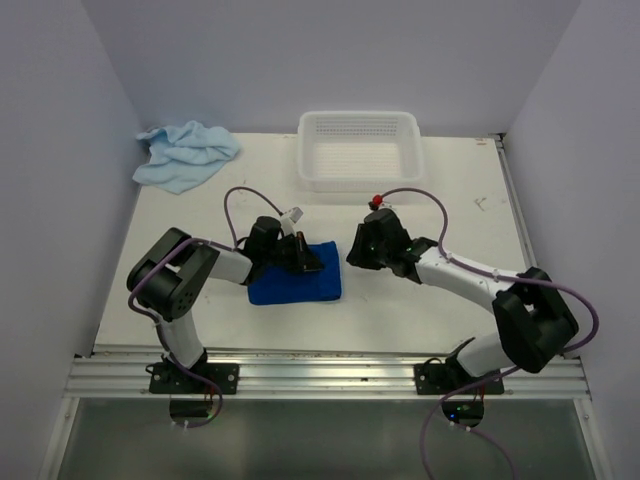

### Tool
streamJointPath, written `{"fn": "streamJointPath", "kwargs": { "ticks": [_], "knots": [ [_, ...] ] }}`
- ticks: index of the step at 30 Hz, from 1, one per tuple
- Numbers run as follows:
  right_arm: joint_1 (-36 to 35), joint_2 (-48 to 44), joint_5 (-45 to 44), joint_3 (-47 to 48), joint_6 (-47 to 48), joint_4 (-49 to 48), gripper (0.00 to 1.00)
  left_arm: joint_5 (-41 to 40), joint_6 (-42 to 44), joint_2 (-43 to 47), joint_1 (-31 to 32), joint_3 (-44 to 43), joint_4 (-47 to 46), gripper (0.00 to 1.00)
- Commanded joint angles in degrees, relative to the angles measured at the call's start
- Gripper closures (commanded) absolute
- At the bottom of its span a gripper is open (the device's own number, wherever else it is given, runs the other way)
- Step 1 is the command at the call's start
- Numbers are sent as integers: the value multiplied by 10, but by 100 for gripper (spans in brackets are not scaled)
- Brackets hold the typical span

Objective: Roll the towels
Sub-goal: Roll the towel

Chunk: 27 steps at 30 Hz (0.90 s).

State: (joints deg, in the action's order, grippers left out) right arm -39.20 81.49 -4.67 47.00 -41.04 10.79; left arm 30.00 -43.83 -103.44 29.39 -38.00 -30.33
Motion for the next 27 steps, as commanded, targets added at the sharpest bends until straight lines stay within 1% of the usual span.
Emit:
{"fn": "streamJointPath", "kwargs": {
  "ticks": [1, 2, 3, 5, 9, 14, 17, 21, 27],
  "knots": [
    [19, 35, 56, 14, -11, -59, 69, -27, 23, 16, -1, 7, 14, 100],
    [26, 43, 65, 21, -8, -67, 81, -26, 23, 15, 0, 7, 15, 100],
    [29, 62, 72, 35, -5, -74, 89, -26, 23, 15, 0, 6, 15, 100],
    [34, 77, 84, 51, -4, -85, 100, -26, 26, 13, 0, 5, 18, 100],
    [36, 108, 104, 89, -7, -96, 100, -23, 29, 13, 0, 5, 21, 100],
    [35, 144, 113, 101, -15, -105, 100, -23, 35, 18, 0, 5, 26, 100],
    [35, 172, 124, 109, -17, -132, 100, -17, 39, 16, 0, 5, 26, 100],
    [35, 214, 130, 135, -7, -130, 100, -12, 38, 10, 0, 6, 19, 100],
    [36, 249, 128, 139, -4, -132, 100, -7, 44, 11, 0, 6, 20, 100]
  ]
}}
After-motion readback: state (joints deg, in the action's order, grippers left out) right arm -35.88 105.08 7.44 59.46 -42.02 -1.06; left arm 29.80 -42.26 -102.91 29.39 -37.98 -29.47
